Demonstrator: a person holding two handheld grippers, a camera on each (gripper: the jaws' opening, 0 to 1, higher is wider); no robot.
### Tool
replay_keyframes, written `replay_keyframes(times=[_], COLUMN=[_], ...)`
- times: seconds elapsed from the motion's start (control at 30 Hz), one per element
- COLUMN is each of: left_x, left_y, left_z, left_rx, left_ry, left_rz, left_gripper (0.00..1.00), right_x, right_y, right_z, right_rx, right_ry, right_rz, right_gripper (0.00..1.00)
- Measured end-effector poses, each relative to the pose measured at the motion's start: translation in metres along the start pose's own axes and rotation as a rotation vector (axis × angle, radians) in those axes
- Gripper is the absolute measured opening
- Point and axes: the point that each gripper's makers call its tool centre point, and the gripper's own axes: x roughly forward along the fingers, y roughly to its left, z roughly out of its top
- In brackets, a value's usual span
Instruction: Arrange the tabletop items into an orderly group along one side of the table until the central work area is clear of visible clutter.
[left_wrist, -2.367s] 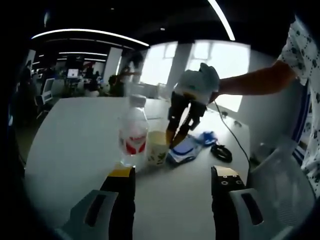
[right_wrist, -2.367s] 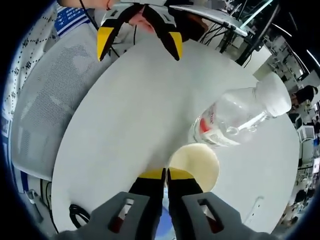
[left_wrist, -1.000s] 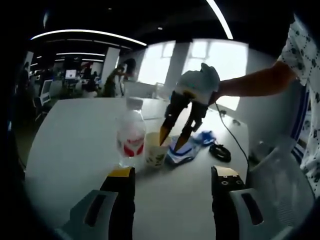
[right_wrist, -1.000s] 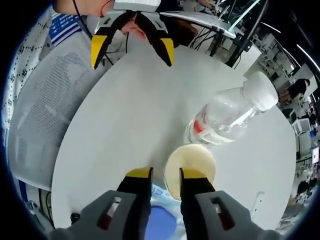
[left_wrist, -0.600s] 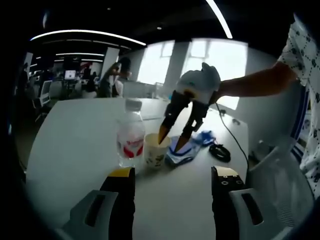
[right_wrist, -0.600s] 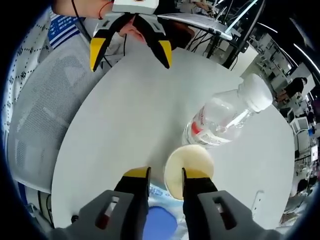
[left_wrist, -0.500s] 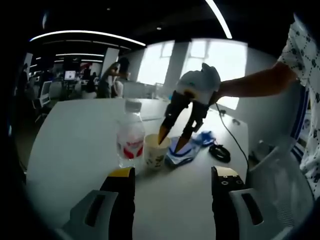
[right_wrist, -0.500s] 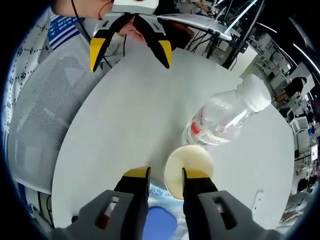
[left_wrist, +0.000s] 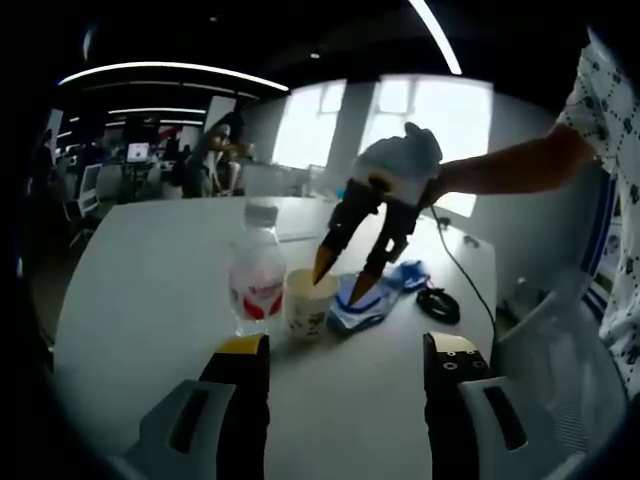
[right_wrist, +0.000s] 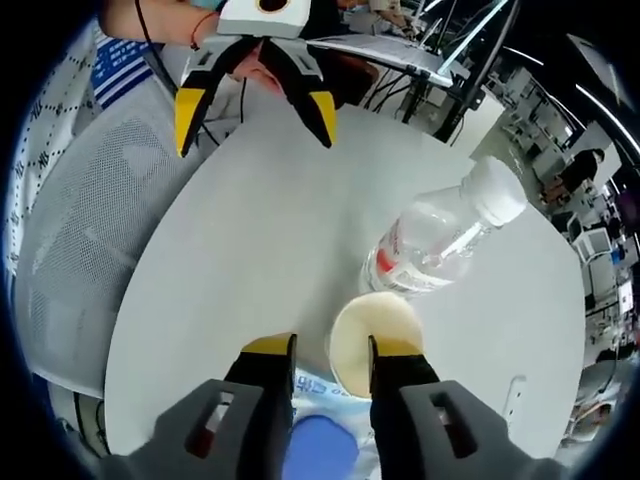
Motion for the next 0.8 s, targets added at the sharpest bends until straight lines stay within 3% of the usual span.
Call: replay_keyframes(times=[0.8], left_x=[0.004], left_y=[-0.007], left_z=[0.012], left_rx=[0.031], left_ry=[0.005], left_rz=[-0.011], left_gripper=[0.59], right_x=[-0.024], right_y=[0.005], right_z=[0.01], right_rx=[0.1], right_ry=[-0.1], right_rz=[-0.091], right_gripper=[0.3])
